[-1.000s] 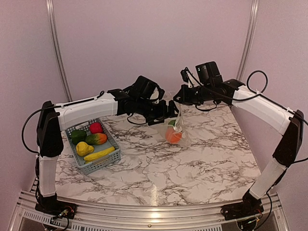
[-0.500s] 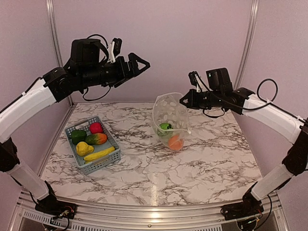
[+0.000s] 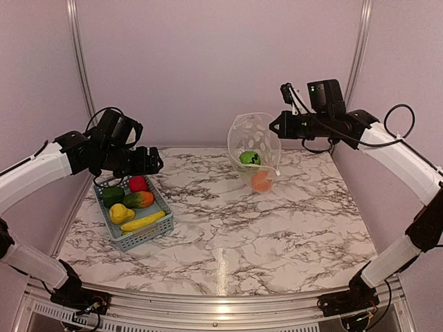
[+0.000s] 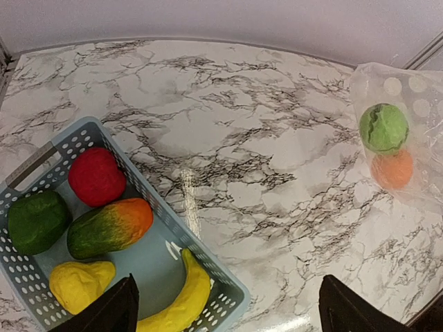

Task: Place the food in the zip-top bag and seal the zipper
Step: Adjust the zipper food storage bag at the center of the board, then pick up the fake fruit from the bin.

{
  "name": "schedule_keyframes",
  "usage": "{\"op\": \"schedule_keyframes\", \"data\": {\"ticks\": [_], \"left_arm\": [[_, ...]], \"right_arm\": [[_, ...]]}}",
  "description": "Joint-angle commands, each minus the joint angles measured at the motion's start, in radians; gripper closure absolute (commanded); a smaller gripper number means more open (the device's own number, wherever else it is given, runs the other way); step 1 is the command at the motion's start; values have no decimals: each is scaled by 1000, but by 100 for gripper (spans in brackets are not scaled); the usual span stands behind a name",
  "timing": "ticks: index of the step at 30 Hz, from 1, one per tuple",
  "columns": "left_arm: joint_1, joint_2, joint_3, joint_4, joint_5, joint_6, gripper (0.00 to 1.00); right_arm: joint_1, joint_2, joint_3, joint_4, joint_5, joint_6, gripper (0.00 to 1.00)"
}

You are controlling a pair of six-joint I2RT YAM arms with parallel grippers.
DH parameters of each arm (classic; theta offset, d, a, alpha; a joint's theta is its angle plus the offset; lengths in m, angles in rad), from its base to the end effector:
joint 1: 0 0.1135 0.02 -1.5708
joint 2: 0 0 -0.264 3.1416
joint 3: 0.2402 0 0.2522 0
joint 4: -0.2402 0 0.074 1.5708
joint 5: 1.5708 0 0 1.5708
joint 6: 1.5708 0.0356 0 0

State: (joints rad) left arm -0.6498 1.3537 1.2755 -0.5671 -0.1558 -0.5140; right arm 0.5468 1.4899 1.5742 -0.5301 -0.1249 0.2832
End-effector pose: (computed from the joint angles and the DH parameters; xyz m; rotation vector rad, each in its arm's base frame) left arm 0.2416 -0.1767 0.3463 0.0652 2.2471 -0.4694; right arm 0.2850 0.1787 0.4099 -0.3534 2.0441 0.6455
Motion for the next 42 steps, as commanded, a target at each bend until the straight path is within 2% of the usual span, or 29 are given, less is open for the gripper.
{"op": "schedule_keyframes", "data": {"ticks": [1,8,13,19,25,30,34,42], "left_arm": [[21,-52,-41,-139,-61,113,8],[32,4,-85,-218,35,412,26],[32,52,-105,-217,145,540,31],[39,155,-97,-269,144,655,39],[79,269,-70,-290,232,613,47],[88,326,-44,-296,197,620,46],[93,354,-32,-297,243,626,46],[93,362,-55,-327,302,632,53]], "right_arm": [[-30,-19,-61,-49,-13,-31,100],[-30,11,-91,-29,-78,-23,100],[-30,41,-65,-46,-99,-40,100],[-30,70,-49,-58,-123,-51,100],[-30,96,-30,-61,-136,-53,100],[-30,111,-24,-57,-146,-49,100],[-30,122,-14,-61,-148,-53,100],[-31,142,8,-69,-156,-62,100]]}}
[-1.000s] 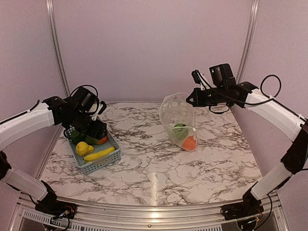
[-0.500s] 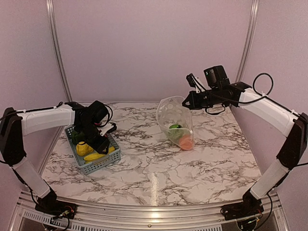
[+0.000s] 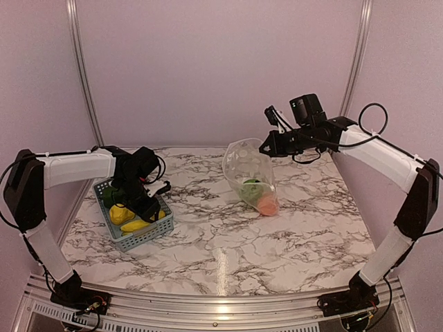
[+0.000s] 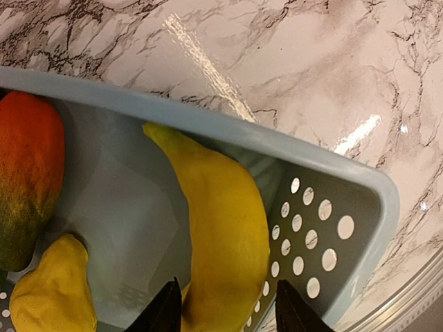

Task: Place the food in the zip-top bag and seal the zipper
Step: Pick up the fake fruit from the bin, then place the fake fruit in the zipper food storage bag.

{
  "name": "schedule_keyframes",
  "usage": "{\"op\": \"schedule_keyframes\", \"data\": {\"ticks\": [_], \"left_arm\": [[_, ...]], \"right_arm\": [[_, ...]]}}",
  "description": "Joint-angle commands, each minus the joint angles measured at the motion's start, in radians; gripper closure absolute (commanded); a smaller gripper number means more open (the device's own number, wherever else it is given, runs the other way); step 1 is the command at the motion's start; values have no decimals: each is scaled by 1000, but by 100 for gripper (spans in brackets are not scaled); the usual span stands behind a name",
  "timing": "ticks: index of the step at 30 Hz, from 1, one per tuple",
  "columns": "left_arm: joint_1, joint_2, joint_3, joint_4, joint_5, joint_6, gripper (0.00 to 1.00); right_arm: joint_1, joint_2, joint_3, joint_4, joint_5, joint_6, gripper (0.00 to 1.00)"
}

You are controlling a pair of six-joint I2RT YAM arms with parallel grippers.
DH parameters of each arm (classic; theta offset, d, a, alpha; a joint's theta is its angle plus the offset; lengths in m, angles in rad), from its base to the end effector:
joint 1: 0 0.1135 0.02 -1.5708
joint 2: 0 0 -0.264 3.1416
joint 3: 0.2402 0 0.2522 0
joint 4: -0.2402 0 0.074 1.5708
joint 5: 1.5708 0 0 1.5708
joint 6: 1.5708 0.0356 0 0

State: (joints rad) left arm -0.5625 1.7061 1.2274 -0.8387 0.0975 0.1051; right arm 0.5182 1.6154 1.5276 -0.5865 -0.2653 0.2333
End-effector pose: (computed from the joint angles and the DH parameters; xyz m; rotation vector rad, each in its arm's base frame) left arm 0.2757 -0.1779 0.2096 0.9701 2.7422 -0.2222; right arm 0.3131 0.1892 0.3479 -0.4741 2.2630 0.6936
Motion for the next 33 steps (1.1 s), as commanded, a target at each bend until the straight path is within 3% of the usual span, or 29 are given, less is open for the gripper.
{"op": "schedule_keyframes", "data": {"ticks": [1,9,19,24,29,33], "left_arm": [[6,7,-15,-56,41,12,55],[7,-12,6,-71,-60,2,74],[8,-89,176,-131,-188,-152,81],[7,-127,338,-117,-174,-237,85],[1,-163,437,53,-11,-382,87],[-10,-212,391,384,164,-588,91]], "right_arm": [[-3,20,59,-14,-19,-12,100],[-2,44,99,-26,-33,-16,100],[-1,49,116,-42,-46,-6,100],[-1,59,120,-40,-53,5,100],[-1,80,143,-25,-57,29,100],[-1,101,169,-38,-20,59,100]]}}
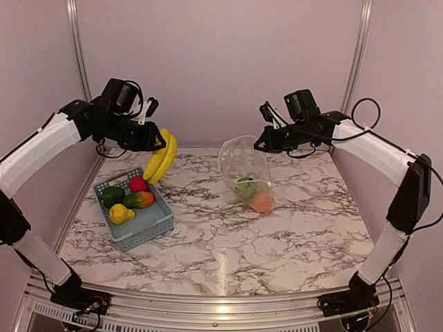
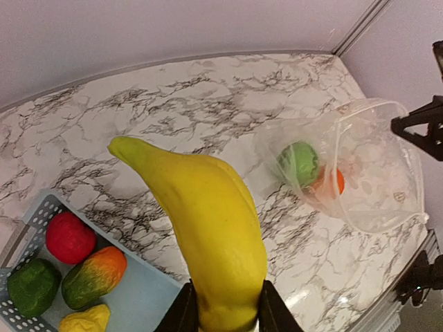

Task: Place the food in the zip-top bag and seal the zipper
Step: Place the fake fruit in the zipper food storage bag.

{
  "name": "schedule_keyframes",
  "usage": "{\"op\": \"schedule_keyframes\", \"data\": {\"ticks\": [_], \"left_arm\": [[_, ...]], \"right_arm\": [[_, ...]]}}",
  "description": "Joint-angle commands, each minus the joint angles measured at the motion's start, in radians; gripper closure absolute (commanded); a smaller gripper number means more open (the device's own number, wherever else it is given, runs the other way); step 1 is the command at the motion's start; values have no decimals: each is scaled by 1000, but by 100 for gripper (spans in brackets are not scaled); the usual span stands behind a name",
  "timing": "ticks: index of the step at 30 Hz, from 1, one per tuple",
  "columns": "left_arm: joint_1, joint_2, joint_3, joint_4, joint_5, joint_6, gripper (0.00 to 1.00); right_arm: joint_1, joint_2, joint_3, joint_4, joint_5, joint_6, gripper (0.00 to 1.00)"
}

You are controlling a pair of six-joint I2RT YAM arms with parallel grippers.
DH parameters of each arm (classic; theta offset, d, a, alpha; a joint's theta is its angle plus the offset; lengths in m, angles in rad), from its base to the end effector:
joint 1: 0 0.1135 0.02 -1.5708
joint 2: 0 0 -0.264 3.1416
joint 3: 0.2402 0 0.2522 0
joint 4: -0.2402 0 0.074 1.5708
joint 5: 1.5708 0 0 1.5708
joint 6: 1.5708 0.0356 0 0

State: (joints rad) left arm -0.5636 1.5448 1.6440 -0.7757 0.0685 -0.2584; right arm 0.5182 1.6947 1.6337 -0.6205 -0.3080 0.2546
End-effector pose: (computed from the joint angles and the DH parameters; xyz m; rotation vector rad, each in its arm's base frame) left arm 0.2830 -0.1817 0.3928 0.3865 2.2646 -0.5122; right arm 0.3288 0.1999 0.3524 -0.4750 2.2775 0.7502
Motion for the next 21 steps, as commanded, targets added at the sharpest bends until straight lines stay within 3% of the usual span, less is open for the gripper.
{"op": "schedule_keyframes", "data": {"ticks": [1,5,10,14,21], "left_arm": [[-12,-62,-55,428,217,-287,92],[-35,-70,-187,849,234,-545,97],[-111,19,-211,1090,136,-699,99],[-168,123,-154,1148,96,-790,97],[-263,170,-149,1068,-113,-790,98]], "right_arm": [[-1,26,66,-3,24,44,100],[9,31,74,5,29,57,100],[21,38,85,20,43,91,100],[33,49,104,23,58,111,100],[36,41,140,14,90,153,100]]}}
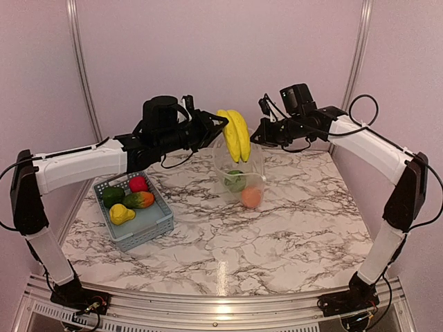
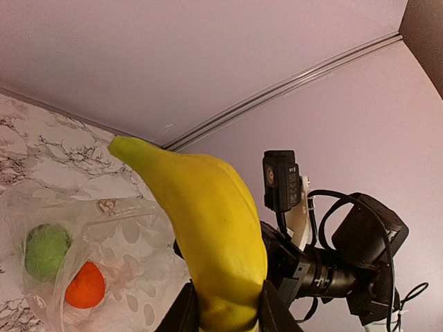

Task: Place the food in the zip-top bag and seal the zipper
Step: Place the fake fruit in the zipper food storage bag.

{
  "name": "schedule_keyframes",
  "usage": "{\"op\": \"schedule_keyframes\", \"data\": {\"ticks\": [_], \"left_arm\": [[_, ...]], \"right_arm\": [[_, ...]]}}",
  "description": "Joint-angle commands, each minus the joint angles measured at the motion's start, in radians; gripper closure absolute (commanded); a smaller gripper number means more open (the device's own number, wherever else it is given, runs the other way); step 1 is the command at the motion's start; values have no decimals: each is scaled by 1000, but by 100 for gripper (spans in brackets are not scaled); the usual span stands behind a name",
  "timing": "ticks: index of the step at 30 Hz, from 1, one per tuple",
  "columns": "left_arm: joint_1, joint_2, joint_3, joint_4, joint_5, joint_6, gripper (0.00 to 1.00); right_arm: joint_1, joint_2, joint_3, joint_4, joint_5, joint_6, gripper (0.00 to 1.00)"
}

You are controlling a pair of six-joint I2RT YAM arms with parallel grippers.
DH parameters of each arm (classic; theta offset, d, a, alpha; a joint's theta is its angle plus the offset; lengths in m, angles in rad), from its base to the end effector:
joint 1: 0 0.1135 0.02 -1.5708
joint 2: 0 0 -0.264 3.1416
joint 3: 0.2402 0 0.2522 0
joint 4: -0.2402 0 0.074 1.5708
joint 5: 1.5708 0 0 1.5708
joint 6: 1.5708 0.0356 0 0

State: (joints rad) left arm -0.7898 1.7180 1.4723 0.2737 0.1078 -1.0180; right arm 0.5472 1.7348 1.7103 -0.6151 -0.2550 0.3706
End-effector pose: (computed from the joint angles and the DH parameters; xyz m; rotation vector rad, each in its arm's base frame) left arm 0.2931 -0.3012 0.3763 -0.1028 1.7499 -1.4727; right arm 0.3339 0.2140 0.3632 -0.3499 2.2750 0.7752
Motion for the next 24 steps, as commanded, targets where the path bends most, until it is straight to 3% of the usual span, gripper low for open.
{"op": "schedule_keyframes", "data": {"ticks": [1,8,14,24], "left_arm": [[-48,-5,18,5,-183,-26,100],[-81,46,17,-38,-271,-26,100],[-101,120,145,-168,-330,56,100],[-140,192,227,-296,-280,173,100]], "right_arm": [[6,-2,68,8,42,41,100],[7,-14,47,40,15,86,100],[8,-35,23,74,17,112,100],[-3,-32,23,81,40,132,100]]}}
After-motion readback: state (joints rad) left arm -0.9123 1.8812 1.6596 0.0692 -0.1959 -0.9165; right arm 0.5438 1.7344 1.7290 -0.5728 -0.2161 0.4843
